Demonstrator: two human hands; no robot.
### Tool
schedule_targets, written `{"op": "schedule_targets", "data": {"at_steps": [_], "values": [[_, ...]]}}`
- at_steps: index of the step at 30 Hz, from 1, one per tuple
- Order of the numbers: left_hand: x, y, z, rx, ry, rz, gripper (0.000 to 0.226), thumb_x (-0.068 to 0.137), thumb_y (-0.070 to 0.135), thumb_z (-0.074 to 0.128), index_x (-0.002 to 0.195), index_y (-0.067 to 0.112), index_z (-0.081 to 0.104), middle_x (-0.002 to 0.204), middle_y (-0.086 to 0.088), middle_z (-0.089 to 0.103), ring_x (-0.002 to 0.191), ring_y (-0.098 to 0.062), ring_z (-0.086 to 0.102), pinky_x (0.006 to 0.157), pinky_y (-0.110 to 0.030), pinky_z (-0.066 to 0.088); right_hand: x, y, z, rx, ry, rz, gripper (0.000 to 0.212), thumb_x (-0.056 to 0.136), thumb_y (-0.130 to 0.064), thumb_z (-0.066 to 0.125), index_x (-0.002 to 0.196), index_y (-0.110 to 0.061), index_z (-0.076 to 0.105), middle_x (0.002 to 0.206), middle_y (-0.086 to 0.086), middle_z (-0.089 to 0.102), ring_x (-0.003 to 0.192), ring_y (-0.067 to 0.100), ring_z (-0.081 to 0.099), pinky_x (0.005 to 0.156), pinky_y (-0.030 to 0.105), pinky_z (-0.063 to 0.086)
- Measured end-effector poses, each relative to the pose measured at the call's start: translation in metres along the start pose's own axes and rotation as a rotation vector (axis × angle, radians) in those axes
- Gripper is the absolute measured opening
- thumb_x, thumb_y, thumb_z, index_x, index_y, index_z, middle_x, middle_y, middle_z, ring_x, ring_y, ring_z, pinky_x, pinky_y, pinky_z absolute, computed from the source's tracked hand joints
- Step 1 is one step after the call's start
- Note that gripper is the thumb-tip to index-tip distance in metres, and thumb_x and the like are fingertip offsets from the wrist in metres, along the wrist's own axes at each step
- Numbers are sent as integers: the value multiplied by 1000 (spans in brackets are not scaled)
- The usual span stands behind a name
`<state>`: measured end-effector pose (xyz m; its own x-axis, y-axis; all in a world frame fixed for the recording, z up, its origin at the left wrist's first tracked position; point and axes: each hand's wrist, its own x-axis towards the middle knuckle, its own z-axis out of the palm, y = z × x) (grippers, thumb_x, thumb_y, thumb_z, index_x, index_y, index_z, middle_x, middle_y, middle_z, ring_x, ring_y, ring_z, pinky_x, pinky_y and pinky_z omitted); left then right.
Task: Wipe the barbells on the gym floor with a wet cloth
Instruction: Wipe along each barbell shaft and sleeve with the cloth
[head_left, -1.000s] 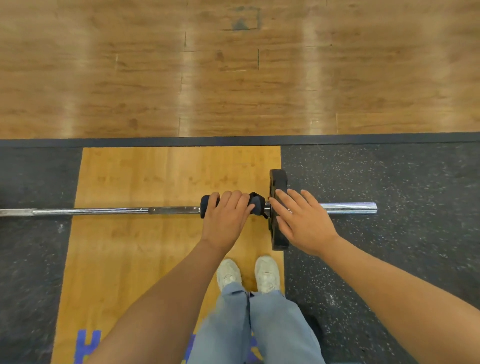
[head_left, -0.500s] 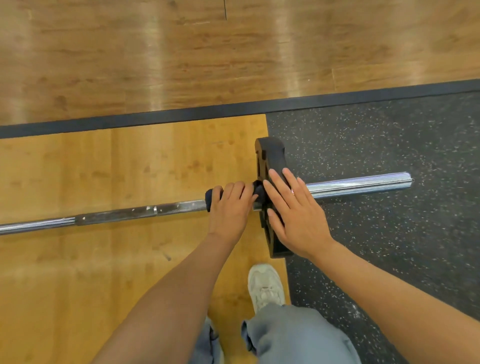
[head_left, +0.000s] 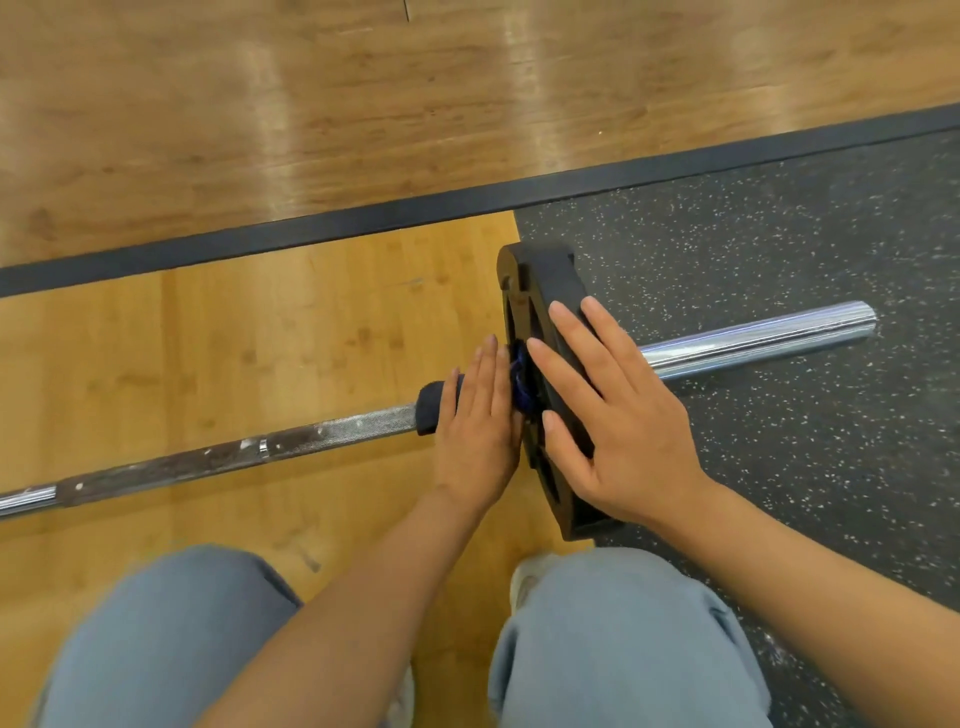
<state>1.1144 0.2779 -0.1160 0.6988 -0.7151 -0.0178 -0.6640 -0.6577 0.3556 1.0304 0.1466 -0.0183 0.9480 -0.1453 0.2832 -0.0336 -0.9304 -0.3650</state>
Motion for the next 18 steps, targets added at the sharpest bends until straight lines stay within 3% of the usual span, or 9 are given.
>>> {"op": "schedule_targets", "data": {"at_steps": [2, 4, 6, 9, 12, 13, 15, 17, 18], "values": [[21, 2, -2, -187, -47, -134, 63, 100, 37, 20, 152, 3, 27, 158, -15, 29, 146, -25, 28, 121, -44, 23, 2, 0, 2, 13, 16, 4, 49, 98, -26, 49, 142, -7, 53, 155, 17, 38, 149, 35, 26, 111, 55, 37], [31, 4, 1, -281, -57, -158, 59, 103, 35, 20, 153, 4, 27, 158, -15, 29, 147, -25, 25, 120, -45, 22, 3, 0, 4, 27, 33, 9, 48, 96, -25, 51, 140, -6, 55, 155, 17, 39, 148, 35, 27, 110, 55, 38], [19, 5, 7, -281, 36, -48, 53, 104, 21, 37, 153, 4, 26, 158, -17, 28, 147, -29, 25, 118, -50, 25, 4, 0, 4, 41, 37, 19, 50, 93, -23, 53, 140, -7, 56, 155, 16, 39, 149, 34, 27, 110, 57, 38], [-17, -5, 21, -144, 109, 189, 80, 91, -2, 62, 154, 4, 14, 161, -20, 18, 150, -33, 16, 120, -51, 19, 3, 0, 3, 50, 31, 33, 51, 90, -23, 54, 140, -8, 56, 156, 15, 37, 150, 32, 25, 110, 57, 37], [-23, -23, 28, -14, 137, 321, 79, 92, -2, 56, 155, 5, 8, 160, -19, 17, 149, -32, 17, 121, -46, 18, 3, -1, 2, 52, 20, 36, 51, 91, -22, 54, 139, -8, 56, 156, 15, 37, 150, 32, 24, 111, 57, 36], [-17, -25, 26, -12, 138, 305, 70, 97, 7, 48, 155, 5, 9, 160, -18, 20, 148, -30, 21, 121, -44, 20, 4, -1, 2, 50, 20, 37, 51, 91, -22, 54, 139, -8, 56, 156, 15, 37, 150, 32, 24, 111, 57, 36], [1, -17, 18, -82, 154, 118, 58, 102, 29, 33, 152, 3, 22, 156, -17, 33, 142, -26, 37, 116, -41, 30, 7, 0, 2, 51, 23, 39, 51, 91, -22, 54, 140, -7, 55, 156, 16, 37, 150, 32, 24, 111, 57, 36], [20, -6, 12, -146, 163, -94, 57, 101, 34, 29, 146, -1, 38, 147, -18, 47, 129, -27, 54, 104, -41, 43, 9, 0, 3, 46, 25, 46, 51, 91, -21, 53, 140, -7, 55, 156, 16, 37, 150, 33, 24, 112, 57, 35], [20, -4, 10, -146, 158, -113, 56, 101, 33, 29, 145, -1, 40, 146, -18, 48, 127, -28, 56, 102, -42, 45, 10, 0, 3, 40, 22, 46, 52, 90, -21, 53, 140, -7, 55, 156, 16, 37, 150, 33, 24, 112, 57, 35]]}}
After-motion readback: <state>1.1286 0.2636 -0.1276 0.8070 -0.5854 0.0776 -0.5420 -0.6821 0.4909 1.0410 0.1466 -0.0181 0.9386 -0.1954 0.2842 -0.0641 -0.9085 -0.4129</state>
